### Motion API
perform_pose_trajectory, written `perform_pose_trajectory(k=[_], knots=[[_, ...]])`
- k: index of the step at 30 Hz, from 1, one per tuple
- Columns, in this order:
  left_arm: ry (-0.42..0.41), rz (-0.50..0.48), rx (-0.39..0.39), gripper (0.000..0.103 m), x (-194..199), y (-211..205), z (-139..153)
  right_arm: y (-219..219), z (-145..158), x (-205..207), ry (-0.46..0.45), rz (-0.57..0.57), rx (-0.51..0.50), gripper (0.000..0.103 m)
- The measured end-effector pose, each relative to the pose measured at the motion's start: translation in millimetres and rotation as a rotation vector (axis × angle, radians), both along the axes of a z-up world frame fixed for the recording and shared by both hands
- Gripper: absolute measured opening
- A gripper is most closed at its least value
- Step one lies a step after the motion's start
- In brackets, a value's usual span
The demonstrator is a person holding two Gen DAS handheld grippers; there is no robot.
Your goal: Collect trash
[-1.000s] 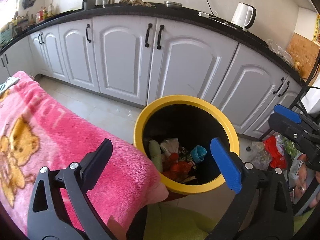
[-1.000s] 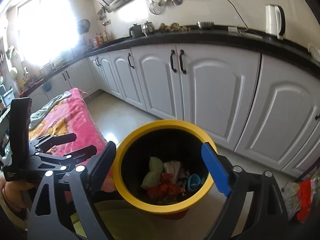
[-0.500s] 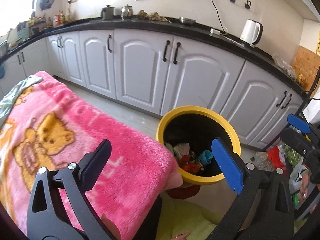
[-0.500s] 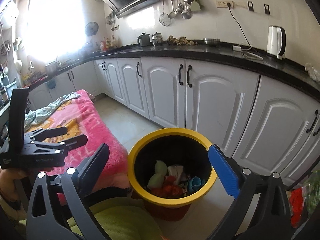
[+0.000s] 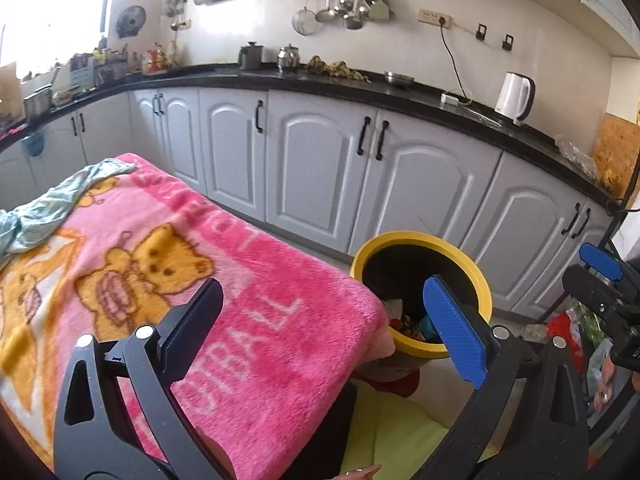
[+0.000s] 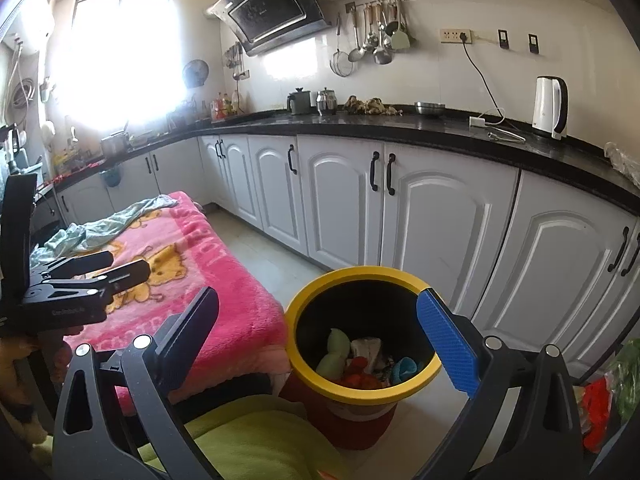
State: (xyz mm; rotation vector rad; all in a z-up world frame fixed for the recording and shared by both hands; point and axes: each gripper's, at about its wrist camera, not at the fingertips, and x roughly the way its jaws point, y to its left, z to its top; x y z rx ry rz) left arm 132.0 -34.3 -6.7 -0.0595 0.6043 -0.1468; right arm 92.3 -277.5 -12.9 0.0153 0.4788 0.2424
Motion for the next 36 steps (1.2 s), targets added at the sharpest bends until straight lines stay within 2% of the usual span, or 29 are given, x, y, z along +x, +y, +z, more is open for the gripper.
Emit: perform_pose_trajectory(k=[7,15,22,27,36], knots=[[-0.046,0.026,0.007,0.092,-21.8,8.5,-0.5,5.9,-7.6,-17.7,-0.033,-0.022,0.005,0.097],[-0.14,0.023,0.005,0.092,-49.3,1.8,-2.7,13.8,-10.0,-50.4,-0.153,-0.051,-0.016,0.097],[-0.246,0.016,0.006,0.092,-76.1,-10.1,0.9,21.0,-4.2,-86.4,-0.317,-0.079,-0.053,0.097],[-0.321,0.023,0.04,0.092,-90.5,-16.4,7.0,29.3,-7.1,-87.0,-0.312,-0.037,-0.071,0.097],[-0.34,0.028,0.025,0.092,-92.2,-14.2,8.7,31.2,-7.7,-87.2,-0.31,-0.034,-0.069,0.097]])
